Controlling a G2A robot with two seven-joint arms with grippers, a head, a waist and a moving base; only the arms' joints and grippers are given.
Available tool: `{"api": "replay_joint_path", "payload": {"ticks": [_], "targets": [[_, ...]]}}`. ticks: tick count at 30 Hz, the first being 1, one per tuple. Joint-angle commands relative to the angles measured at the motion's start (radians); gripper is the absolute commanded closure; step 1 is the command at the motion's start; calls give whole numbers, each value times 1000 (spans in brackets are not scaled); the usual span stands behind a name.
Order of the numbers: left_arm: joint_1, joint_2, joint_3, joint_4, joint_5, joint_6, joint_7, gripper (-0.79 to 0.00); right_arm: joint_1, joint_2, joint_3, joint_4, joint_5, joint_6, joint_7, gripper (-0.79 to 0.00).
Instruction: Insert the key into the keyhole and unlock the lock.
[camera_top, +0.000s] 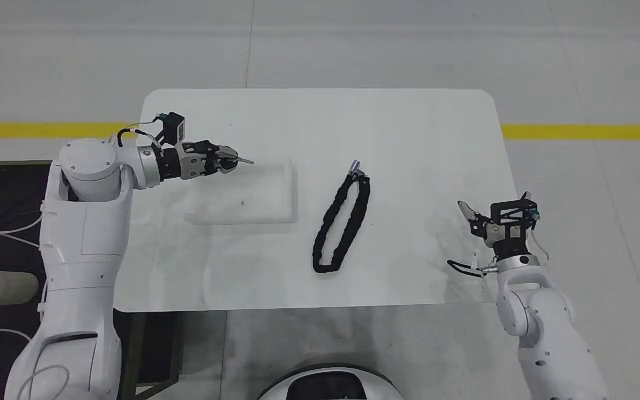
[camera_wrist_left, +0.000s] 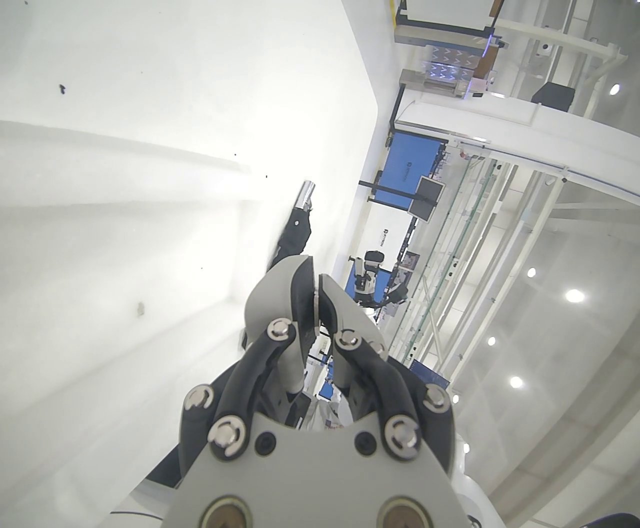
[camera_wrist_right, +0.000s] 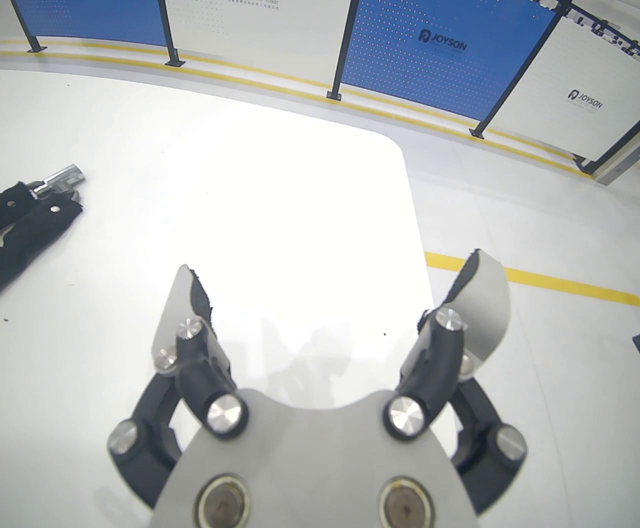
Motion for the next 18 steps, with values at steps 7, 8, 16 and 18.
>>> {"api": "replay_joint_path", "payload": {"ticks": [7, 8, 16, 18], "targets": [[0, 0, 0, 0, 0, 0, 0, 0, 296, -12, -168, -181, 382, -57, 715, -785], [0, 0, 0, 0, 0, 0, 0, 0, 373, -17, -211, -152, 413, -20, 842, -785], [0, 0, 0, 0, 0, 0, 0, 0, 839, -101, -511, 217, 652, 252, 1169, -785], [0, 0, 0, 0, 0, 0, 0, 0, 893, -120, -552, 266, 671, 264, 1174, -785]]}}
